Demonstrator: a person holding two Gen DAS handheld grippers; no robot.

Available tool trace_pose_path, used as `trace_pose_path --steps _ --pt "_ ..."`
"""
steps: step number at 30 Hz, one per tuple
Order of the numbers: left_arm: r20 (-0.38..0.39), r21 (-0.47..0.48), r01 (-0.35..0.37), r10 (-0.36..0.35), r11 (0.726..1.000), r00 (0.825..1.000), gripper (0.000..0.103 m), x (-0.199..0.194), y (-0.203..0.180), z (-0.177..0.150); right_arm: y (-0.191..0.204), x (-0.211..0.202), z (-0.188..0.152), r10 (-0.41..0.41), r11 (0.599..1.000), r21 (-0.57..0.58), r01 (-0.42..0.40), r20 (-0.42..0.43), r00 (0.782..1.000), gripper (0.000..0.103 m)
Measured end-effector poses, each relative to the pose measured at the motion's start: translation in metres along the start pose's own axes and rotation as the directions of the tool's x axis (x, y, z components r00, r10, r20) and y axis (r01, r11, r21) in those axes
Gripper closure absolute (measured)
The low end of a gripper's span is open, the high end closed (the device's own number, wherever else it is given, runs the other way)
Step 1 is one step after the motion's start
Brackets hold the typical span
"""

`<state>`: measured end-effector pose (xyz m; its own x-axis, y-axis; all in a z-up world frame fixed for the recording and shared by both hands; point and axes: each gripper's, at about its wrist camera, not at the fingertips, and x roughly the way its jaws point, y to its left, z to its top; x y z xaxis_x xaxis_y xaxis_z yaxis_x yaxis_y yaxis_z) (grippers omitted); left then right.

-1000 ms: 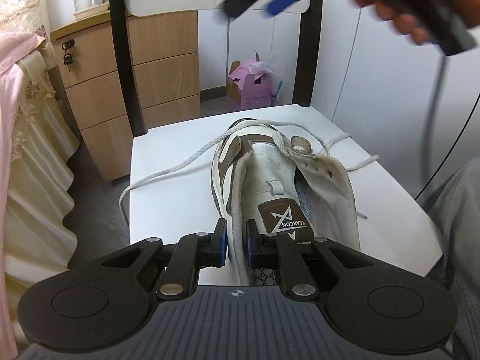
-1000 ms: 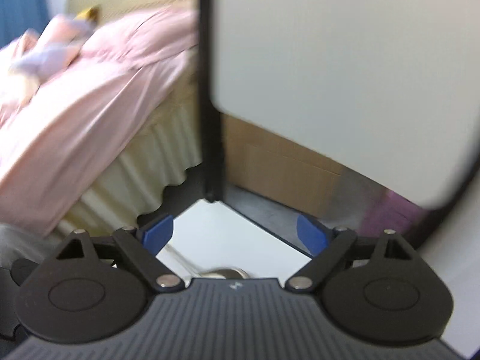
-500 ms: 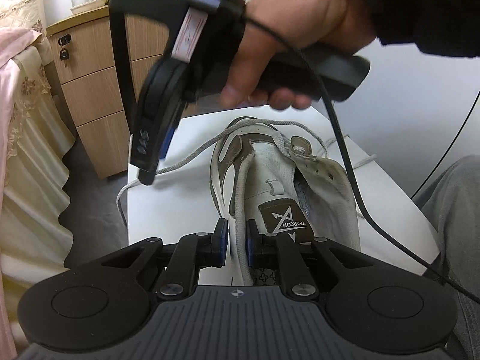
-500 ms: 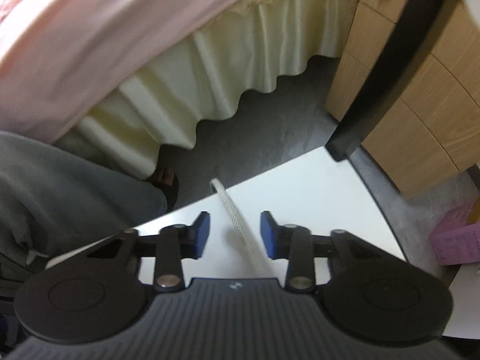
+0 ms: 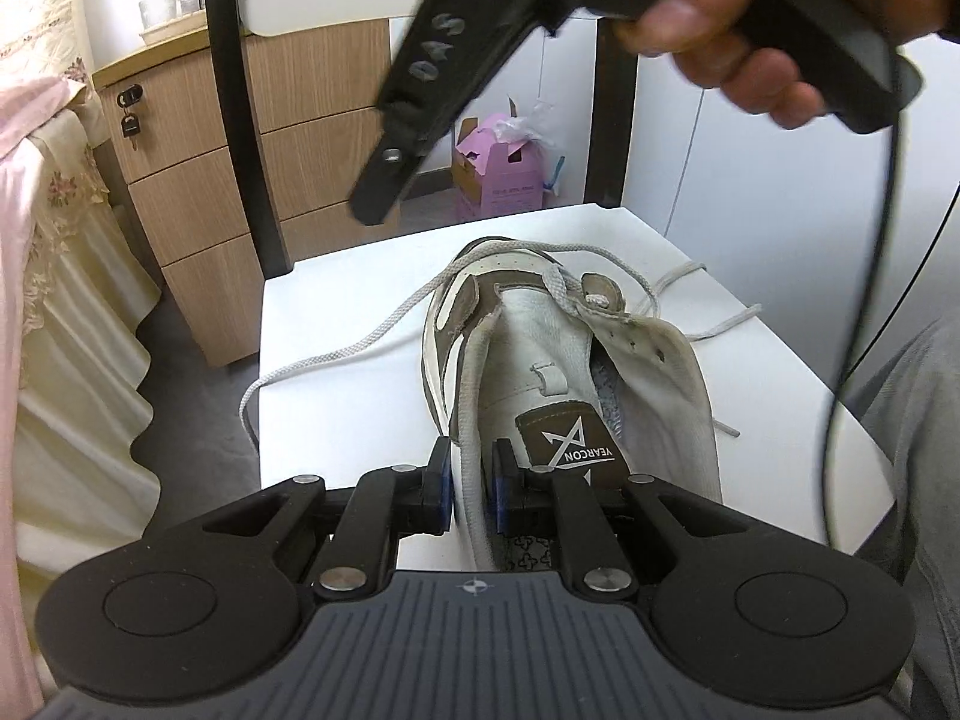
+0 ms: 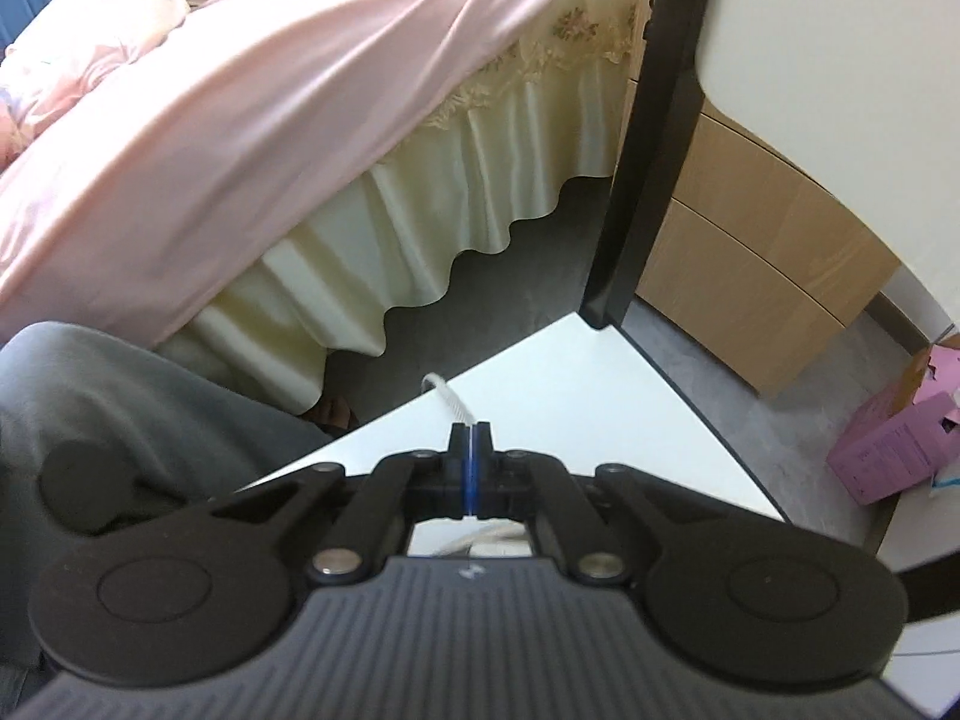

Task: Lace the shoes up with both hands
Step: 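Grasp the lace with the right gripper and pull it away from the sneaker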

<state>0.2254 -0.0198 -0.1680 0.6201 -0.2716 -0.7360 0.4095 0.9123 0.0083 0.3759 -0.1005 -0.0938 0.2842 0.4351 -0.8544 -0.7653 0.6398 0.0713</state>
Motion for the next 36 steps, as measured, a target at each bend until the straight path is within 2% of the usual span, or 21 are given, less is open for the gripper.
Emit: trace_pose_path --steps 3,4,7,8,13,15,16,17,18,21,25,29,32,36 --pt "0.000 -0.003 0.002 -0.002 1.000 1.000 0.090 0.000 0.001 0.000 0.003 0.007 -0.001 0.001 1.000 -0.010 -0.001 -0.022 1.000 0.098" --pt "0.000 -0.004 0.002 -0.002 1.000 1.000 0.090 0.000 0.001 0.001 0.004 0.012 -0.001 0.004 1.000 -0.010 -0.004 -0.030 1.000 0.092" --pt "-0.001 -0.008 0.004 -0.004 1.000 1.000 0.090 0.000 0.002 0.001 0.007 0.036 0.004 0.002 1.000 -0.030 -0.004 -0.062 0.998 0.055" --pt "-0.001 -0.007 0.006 -0.006 1.000 1.000 0.090 0.000 0.002 0.001 0.008 0.046 0.006 -0.005 0.999 -0.051 0.001 -0.076 0.997 0.053" --pt "-0.005 -0.010 0.023 -0.023 1.000 1.000 0.090 0.000 0.006 0.001 0.016 0.096 0.012 -0.038 0.993 -0.115 0.020 -0.160 0.986 0.057" --pt "-0.006 -0.007 0.027 -0.027 1.000 1.000 0.090 0.000 0.006 0.001 0.017 0.111 0.013 -0.049 0.991 -0.128 0.026 -0.178 0.983 0.066" --pt "-0.007 -0.006 0.029 -0.029 1.000 1.000 0.090 0.001 0.007 0.001 0.017 0.117 0.013 -0.052 0.991 -0.133 0.028 -0.185 0.981 0.078" --pt "-0.008 -0.007 0.031 -0.031 1.000 0.999 0.090 0.001 0.007 0.001 0.017 0.120 0.012 -0.052 0.991 -0.131 0.027 -0.191 0.980 0.096" --pt "-0.010 -0.008 0.032 -0.032 0.999 0.999 0.090 0.001 0.007 0.002 0.016 0.121 0.011 -0.050 0.992 -0.122 0.027 -0.191 0.980 0.100" --pt "-0.010 -0.003 0.028 -0.028 1.000 1.000 0.090 0.001 0.006 0.002 0.015 0.109 0.008 -0.041 0.995 -0.094 0.025 -0.167 0.985 0.100" --pt "-0.008 0.010 0.015 -0.015 1.000 1.000 0.090 0.001 0.002 0.001 0.010 0.063 0.004 -0.056 0.998 -0.044 0.052 -0.095 0.994 0.100" --pt "-0.006 0.009 0.012 -0.012 1.000 1.000 0.090 0.002 0.002 0.001 -0.001 0.018 -0.012 -0.070 0.992 0.102 0.071 -0.013 0.997 0.100" --pt "-0.006 0.006 0.012 -0.012 1.000 1.000 0.090 0.004 0.002 0.000 -0.010 0.006 -0.039 -0.063 0.970 0.237 0.054 0.031 0.998 0.100" --pt "-0.001 0.017 0.001 -0.001 1.000 1.000 0.090 0.004 -0.001 0.000 -0.015 -0.001 -0.073 -0.046 0.916 0.402 -0.008 0.126 0.991 0.096"
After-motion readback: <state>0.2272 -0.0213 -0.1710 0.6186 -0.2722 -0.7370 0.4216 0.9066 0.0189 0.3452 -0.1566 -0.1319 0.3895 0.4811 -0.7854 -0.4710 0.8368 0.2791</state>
